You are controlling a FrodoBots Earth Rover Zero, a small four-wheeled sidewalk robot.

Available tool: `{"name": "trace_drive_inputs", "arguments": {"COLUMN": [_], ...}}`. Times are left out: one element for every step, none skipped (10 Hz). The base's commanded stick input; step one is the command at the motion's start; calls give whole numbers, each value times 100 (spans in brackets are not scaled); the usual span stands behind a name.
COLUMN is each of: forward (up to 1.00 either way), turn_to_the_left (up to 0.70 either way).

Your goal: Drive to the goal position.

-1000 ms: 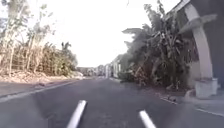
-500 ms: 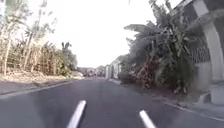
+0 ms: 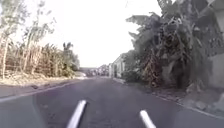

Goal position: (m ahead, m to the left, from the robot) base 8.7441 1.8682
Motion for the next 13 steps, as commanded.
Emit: {"name": "trace_drive_inputs", "arguments": {"forward": [85, 85, 85, 85, 85, 85, 85, 85, 85, 85, 85, 85, 85], "turn_to_the_left": [0, 0, 0, 0, -13, -34, -34, -34, -34, -34, -34, -34, -34]}}
